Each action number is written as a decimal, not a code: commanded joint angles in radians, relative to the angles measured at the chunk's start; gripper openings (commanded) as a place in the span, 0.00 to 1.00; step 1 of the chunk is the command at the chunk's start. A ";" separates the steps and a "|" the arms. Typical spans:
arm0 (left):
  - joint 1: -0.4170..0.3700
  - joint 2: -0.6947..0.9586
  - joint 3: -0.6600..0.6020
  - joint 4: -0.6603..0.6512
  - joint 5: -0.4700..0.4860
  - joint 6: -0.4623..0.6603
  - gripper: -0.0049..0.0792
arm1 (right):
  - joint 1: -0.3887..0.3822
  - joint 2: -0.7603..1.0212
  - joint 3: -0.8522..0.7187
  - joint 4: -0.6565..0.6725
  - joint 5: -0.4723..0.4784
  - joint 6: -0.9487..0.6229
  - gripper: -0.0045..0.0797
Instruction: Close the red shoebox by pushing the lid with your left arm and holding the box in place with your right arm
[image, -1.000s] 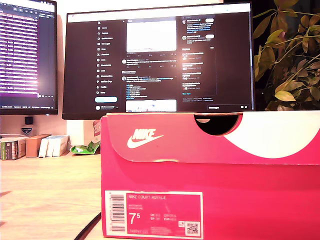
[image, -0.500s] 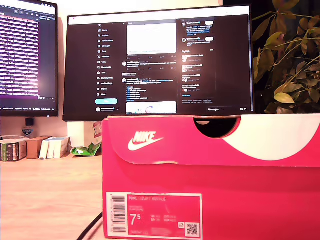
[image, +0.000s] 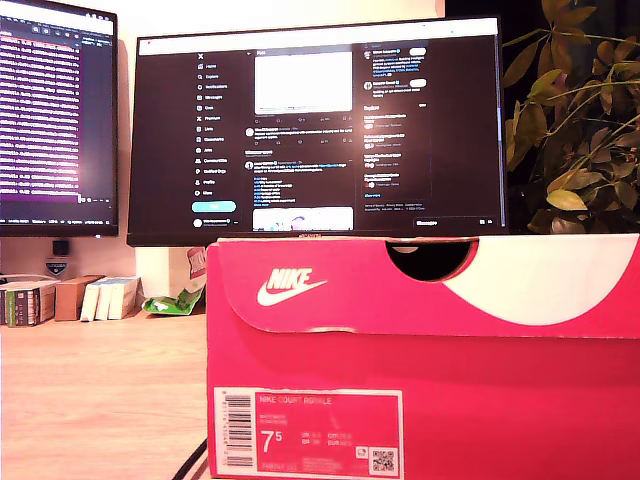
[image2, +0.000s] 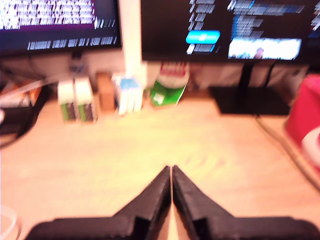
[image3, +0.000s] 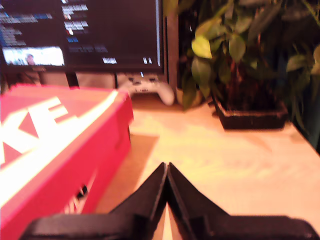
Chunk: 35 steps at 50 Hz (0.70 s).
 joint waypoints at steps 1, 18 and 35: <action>-0.003 -0.008 -0.029 -0.010 -0.005 -0.007 0.04 | 0.003 -0.006 -0.032 -0.019 0.003 0.002 0.04; -0.003 -0.008 -0.030 -0.136 -0.088 -0.050 0.04 | 0.003 -0.004 -0.032 -0.013 0.010 0.063 0.04; -0.002 -0.008 -0.030 -0.136 -0.114 -0.082 0.04 | 0.003 -0.004 -0.031 -0.021 0.025 0.025 0.04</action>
